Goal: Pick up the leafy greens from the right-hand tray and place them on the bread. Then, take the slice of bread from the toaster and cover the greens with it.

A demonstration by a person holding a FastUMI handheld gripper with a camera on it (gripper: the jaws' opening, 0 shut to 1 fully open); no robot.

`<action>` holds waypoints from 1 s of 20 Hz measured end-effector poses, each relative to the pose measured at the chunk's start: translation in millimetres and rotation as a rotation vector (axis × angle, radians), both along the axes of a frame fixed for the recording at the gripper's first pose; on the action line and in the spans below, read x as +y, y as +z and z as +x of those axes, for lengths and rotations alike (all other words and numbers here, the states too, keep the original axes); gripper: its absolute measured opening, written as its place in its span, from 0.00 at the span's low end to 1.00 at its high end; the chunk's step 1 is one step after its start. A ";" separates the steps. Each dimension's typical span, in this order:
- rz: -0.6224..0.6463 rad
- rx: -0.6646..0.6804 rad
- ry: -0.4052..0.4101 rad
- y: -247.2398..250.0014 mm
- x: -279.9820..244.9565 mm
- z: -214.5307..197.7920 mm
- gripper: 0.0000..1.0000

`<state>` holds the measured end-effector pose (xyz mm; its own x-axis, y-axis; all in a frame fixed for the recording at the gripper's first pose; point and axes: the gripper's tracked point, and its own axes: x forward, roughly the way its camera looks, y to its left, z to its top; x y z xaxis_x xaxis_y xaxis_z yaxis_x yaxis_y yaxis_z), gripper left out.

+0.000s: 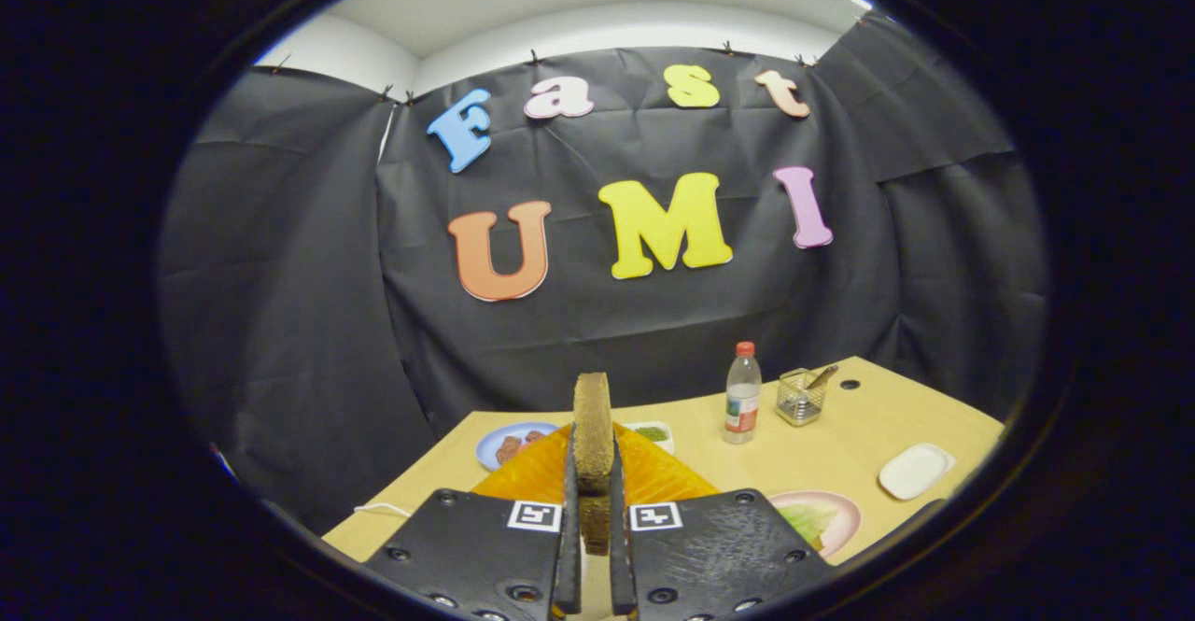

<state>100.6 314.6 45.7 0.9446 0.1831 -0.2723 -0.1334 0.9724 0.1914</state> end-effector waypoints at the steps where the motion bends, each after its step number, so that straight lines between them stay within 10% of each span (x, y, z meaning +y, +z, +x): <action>1: 0.003 -0.005 0.004 1.5 -10.4 -0.5 0.12; 20: 0.109 0.181 -0.072 -142.3 -124.9 2.7 0.12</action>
<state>103.3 189.7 -96.7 0.8939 0.1549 -0.4207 -0.0186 0.9504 0.3104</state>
